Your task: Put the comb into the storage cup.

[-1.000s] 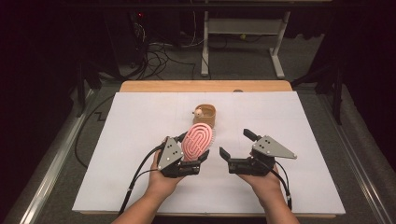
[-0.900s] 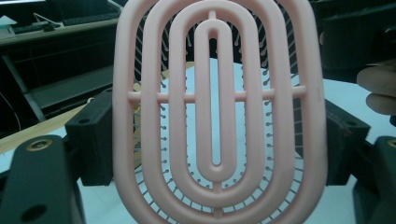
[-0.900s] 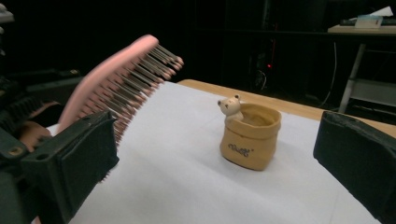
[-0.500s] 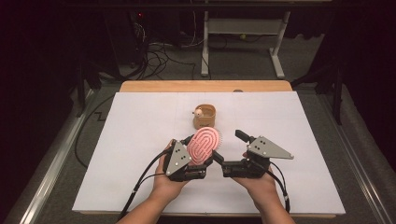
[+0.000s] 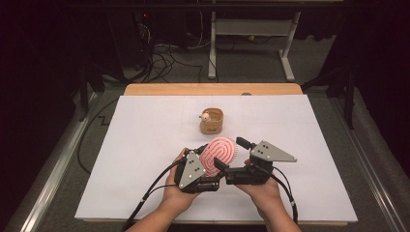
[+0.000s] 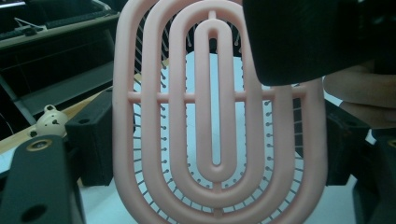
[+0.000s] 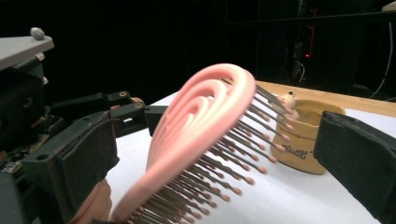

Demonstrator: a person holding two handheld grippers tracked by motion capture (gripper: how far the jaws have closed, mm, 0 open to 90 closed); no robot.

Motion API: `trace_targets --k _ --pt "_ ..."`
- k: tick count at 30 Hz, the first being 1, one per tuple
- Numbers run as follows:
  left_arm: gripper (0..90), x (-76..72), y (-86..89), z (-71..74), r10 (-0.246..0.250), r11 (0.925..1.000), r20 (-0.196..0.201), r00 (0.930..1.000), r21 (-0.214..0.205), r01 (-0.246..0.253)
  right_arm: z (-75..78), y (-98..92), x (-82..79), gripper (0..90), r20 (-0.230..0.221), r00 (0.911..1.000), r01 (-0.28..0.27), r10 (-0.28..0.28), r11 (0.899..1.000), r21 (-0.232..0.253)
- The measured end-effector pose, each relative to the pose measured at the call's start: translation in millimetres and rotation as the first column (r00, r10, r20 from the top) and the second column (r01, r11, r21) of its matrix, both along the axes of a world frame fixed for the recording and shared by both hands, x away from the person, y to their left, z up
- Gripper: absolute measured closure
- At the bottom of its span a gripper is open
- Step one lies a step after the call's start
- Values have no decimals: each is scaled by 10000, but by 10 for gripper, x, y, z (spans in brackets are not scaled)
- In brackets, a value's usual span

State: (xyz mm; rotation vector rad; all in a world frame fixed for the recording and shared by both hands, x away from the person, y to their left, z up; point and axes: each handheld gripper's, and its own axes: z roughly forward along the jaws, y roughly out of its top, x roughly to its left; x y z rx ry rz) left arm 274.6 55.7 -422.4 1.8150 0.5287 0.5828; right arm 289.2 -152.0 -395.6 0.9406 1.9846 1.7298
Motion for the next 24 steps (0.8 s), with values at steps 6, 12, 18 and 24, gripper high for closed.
trace_targets --k 6,12,18,24 --pt "197 -10 -12 -9 -43 10000 -16 10000 30 43 -19 2 16 57 -279 9996 -7 11 9999 137" --pt "197 2 -9 -22 73 10000 -51 10000 45 -73 -44 -34 21 170 -567 9983 -128 152 9990 420" --pt "197 -6 -12 -17 124 9999 16 9999 -30 -124 -48 -19 20 263 -817 9957 -388 427 9980 493" --pt "197 -12 -26 -24 89 10000 33 10000 16 -89 -64 9 11 335 -942 9935 -601 639 9973 425"
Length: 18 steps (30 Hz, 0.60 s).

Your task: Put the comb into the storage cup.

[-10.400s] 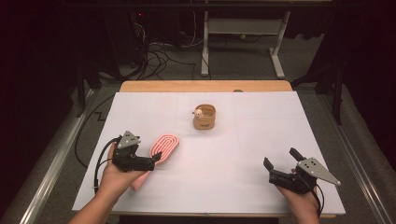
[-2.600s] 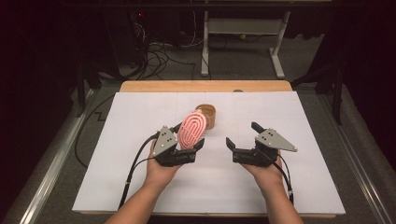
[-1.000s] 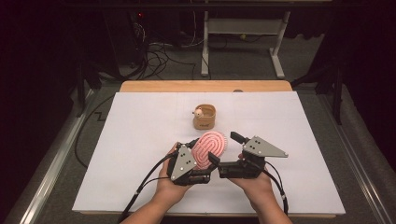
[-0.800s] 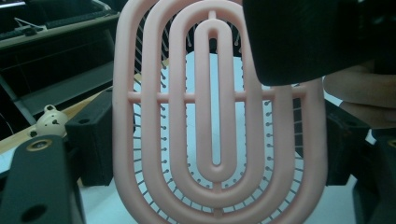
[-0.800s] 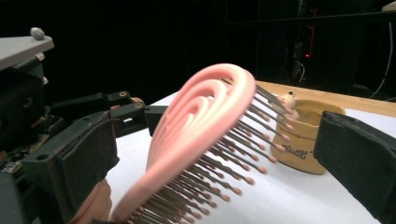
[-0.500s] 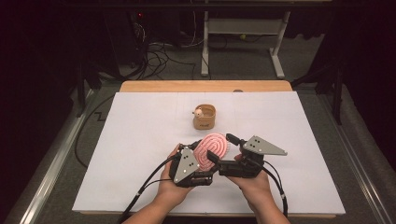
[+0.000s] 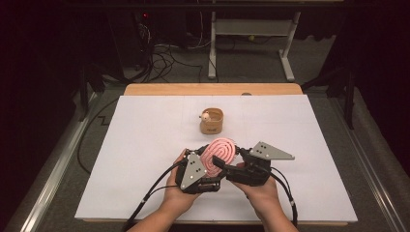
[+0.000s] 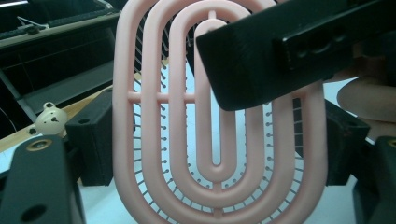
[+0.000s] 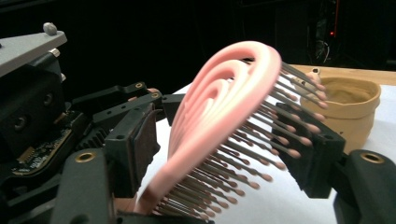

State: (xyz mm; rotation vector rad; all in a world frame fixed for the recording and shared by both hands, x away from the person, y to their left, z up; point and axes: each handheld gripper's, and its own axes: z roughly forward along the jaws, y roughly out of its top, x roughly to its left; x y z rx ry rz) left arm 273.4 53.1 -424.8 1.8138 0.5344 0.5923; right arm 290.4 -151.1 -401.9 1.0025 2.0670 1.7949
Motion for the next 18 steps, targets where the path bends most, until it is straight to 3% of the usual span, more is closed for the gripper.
trace_targets --k 5,18 --pt "197 -17 -3 8 -52 10000 75 10000 -37 53 5 3 -19 404 -60 10000 -77 78 9999 74" --pt "196 -11 -9 -4 -3 10000 41 10000 20 3 11 -10 -19 458 -649 9979 -43 61 9996 274"
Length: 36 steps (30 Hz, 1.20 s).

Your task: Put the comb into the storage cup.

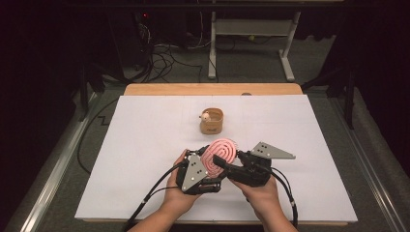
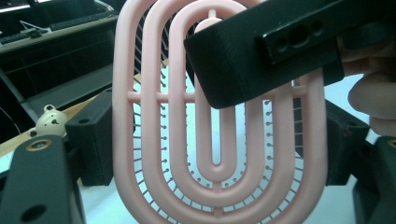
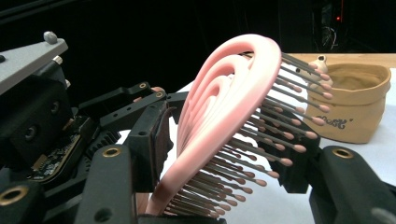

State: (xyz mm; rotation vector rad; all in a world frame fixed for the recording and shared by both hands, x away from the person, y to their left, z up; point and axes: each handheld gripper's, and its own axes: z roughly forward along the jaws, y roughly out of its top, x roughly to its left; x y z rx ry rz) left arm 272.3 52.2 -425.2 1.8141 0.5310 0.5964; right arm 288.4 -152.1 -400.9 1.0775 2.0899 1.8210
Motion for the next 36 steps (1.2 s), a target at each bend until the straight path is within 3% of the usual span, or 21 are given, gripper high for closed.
trace_targets --k 3,12,21,31,36 --pt "196 -8 -1 7 19 10000 77 10000 -68 -19 5 -6 7 472 -185 9997 -124 128 9996 239" --pt "196 -14 -3 10 167 9999 197 9997 37 -168 29 0 -11 510 -453 9990 -37 52 9994 336" --pt "194 -13 -8 12 200 9998 253 9995 9 -200 58 13 -35 529 -411 9991 65 -53 9995 294" --pt "191 -32 -24 10 339 9991 637 9974 217 -353 87 9 -54 564 -429 9991 73 -60 9995 296" --pt "190 -33 -40 4 155 9994 506 9986 299 -171 112 -20 -61 637 -423 9991 76 -55 9987 514"
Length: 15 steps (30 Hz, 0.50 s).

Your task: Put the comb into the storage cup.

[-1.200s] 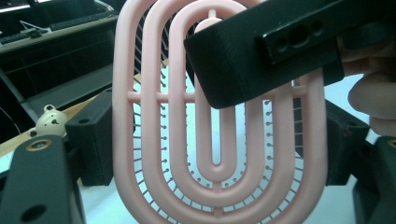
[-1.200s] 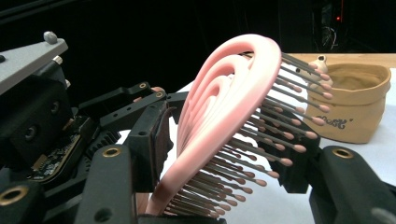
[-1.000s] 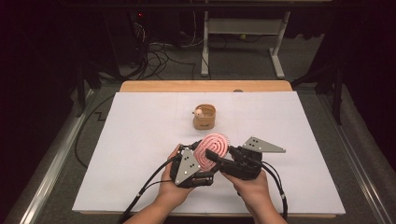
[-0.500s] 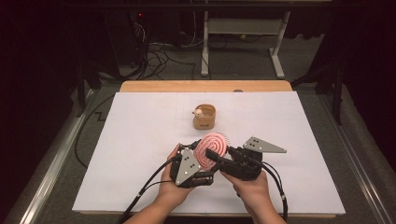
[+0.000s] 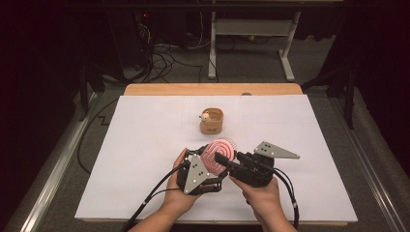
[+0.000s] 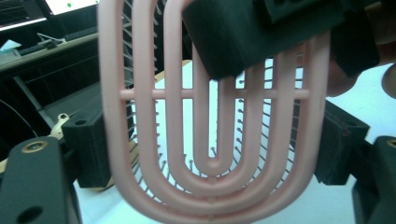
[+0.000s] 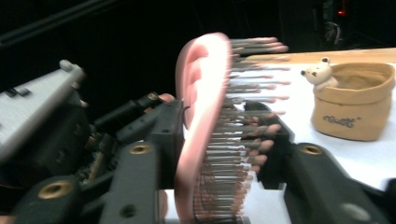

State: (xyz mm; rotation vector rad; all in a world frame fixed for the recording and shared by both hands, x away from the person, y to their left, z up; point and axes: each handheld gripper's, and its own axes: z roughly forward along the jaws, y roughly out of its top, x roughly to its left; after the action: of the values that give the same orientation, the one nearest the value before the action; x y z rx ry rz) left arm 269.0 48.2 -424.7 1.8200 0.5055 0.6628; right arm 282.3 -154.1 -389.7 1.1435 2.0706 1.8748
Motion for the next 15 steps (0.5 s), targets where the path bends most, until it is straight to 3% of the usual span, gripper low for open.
trace_targets --k 15 --pt "192 3 9 7 -112 9999 23 9999 -80 112 33 17 -41 642 435 9990 84 -76 9998 -185"
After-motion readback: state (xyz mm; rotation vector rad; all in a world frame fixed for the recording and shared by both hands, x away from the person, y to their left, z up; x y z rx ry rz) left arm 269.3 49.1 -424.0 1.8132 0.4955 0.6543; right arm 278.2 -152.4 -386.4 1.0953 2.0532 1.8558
